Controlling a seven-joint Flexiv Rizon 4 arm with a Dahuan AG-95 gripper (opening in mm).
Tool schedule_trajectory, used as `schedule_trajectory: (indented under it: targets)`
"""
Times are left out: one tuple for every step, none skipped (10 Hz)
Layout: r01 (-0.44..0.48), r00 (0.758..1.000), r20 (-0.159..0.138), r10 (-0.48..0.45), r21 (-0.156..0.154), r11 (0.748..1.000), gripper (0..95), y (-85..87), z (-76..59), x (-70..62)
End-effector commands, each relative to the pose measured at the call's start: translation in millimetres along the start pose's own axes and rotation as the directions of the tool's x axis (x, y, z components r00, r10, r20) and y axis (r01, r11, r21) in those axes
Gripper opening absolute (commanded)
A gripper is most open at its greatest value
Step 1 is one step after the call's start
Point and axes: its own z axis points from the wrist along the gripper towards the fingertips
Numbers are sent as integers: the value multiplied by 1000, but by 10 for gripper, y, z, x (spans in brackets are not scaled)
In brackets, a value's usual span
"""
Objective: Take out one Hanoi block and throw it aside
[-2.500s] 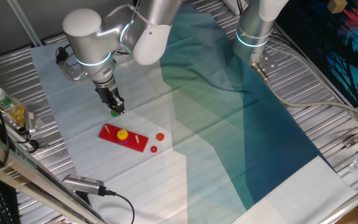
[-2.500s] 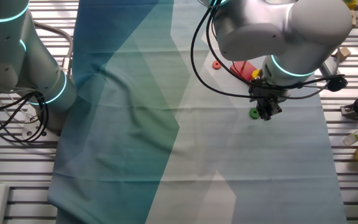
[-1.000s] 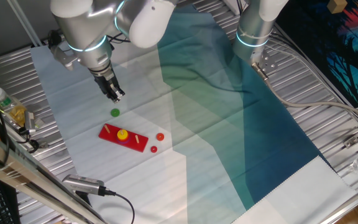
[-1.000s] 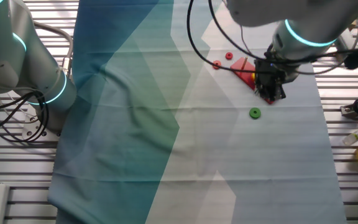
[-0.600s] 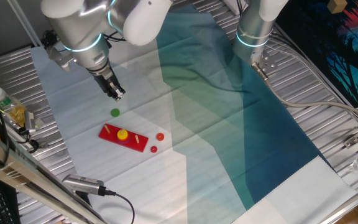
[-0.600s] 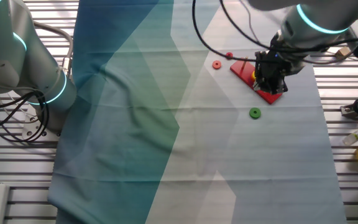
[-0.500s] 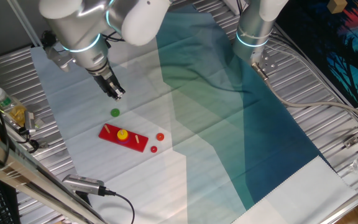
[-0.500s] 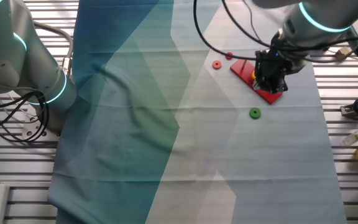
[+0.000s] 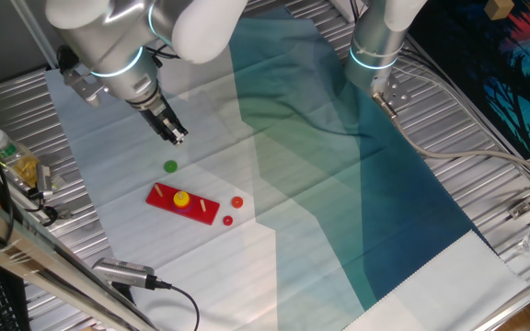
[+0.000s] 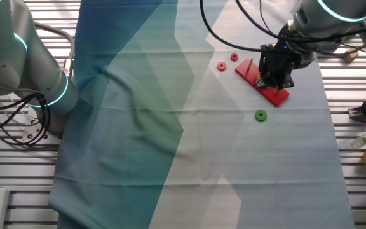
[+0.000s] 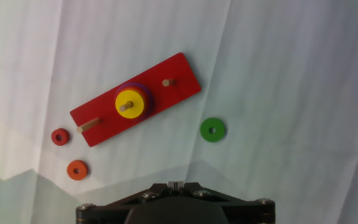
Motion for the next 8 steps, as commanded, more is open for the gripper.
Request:
schedule_trajectory:
  targets:
    - [-13,1000,1,13,-1,1000,0,19,-21,18]
    - [-25,1000,10,25,-3,1000,0,31,-37,28]
    - [-36,999,15,36,-3,999,0,46,-55,41]
    - [-48,999,19,48,-3,999,0,61,-74,54]
    - [-68,997,24,69,-7,998,0,74,-89,65]
    - [-87,996,27,87,-9,996,0,95,-112,82]
    - [-95,995,28,95,-10,995,0,107,-126,93]
    - [-101,994,30,101,-10,995,0,117,-137,102]
